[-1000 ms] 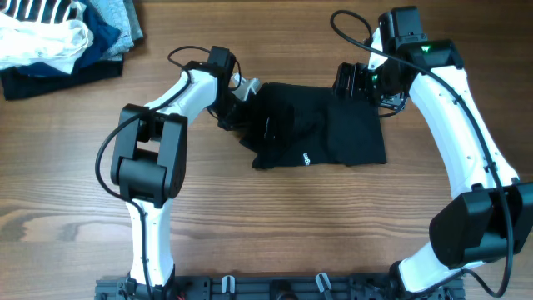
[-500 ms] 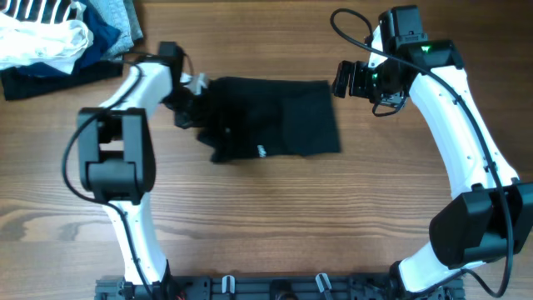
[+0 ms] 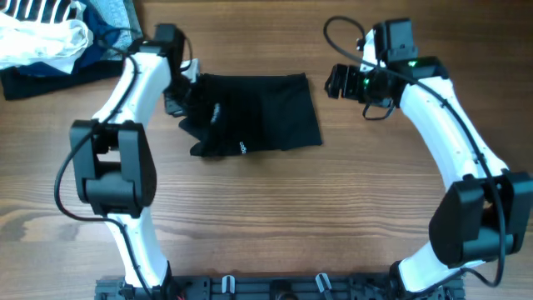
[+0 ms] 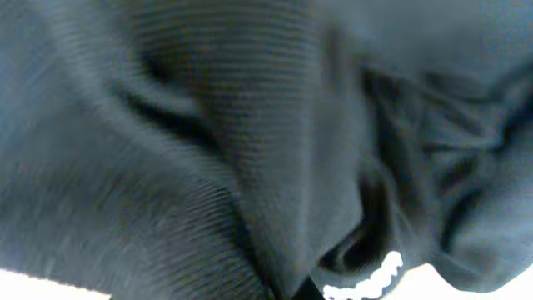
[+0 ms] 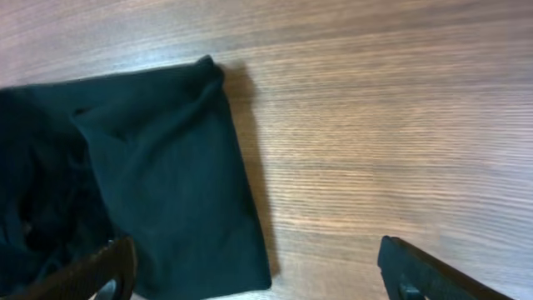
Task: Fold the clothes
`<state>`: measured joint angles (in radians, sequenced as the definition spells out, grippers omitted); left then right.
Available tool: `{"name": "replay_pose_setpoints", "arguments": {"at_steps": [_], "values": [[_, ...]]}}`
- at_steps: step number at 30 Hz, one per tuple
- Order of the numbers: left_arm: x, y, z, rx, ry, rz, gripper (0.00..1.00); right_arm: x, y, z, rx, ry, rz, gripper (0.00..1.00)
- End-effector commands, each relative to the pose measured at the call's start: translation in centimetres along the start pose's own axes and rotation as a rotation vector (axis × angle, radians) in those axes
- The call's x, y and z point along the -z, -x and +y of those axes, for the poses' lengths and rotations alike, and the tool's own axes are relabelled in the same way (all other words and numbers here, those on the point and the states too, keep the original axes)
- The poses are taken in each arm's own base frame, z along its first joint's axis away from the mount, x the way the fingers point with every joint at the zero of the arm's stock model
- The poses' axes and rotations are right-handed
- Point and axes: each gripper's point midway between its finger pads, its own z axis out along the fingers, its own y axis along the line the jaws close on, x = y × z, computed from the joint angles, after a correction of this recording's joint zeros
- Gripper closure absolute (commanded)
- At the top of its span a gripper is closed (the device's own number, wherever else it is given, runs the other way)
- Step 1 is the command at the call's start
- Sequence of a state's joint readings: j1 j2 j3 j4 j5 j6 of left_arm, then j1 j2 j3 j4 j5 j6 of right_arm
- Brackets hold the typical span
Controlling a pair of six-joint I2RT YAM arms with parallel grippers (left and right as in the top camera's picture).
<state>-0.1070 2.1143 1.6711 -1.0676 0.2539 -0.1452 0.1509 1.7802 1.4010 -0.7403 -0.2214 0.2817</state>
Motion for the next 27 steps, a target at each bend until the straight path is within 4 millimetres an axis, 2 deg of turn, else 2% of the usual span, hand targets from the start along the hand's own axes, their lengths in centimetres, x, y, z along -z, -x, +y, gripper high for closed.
{"name": "replay_pose_setpoints", "arguments": {"at_steps": [1, 6, 11, 16, 24, 27], "values": [[3.1, 0.1, -4.7, -0.089, -0.028, -0.085, 0.96, -4.2, -2.8, 0.9, 0.028, 0.061, 0.095, 0.08], [4.5, -0.5, -8.3, -0.143, -0.055, -0.132, 0.96, -9.1, -5.7, 1.5, 0.05, 0.069, 0.202, 0.13], [4.0, -1.7, -10.5, -0.197, -0.062, -0.118, 0.96, -12.3, -7.9, 2.0, 0.07, 0.067, 0.269, 0.11], [3.6, -1.8, -13.0, -0.258, -0.087, -0.151, 0.96, -12.8, -8.3, 1.7, 0.066, 0.06, 0.281, 0.1], [3.7, -1.0, -18.1, -0.314, -0.165, -0.255, 0.9, -12.8, -8.3, 1.6, 0.065, 0.059, 0.283, 0.15], [3.6, -1.1, -18.7, -0.329, -0.169, -0.264, 0.9, -12.8, -8.3, 1.6, 0.065, 0.059, 0.284, 0.15]]}}
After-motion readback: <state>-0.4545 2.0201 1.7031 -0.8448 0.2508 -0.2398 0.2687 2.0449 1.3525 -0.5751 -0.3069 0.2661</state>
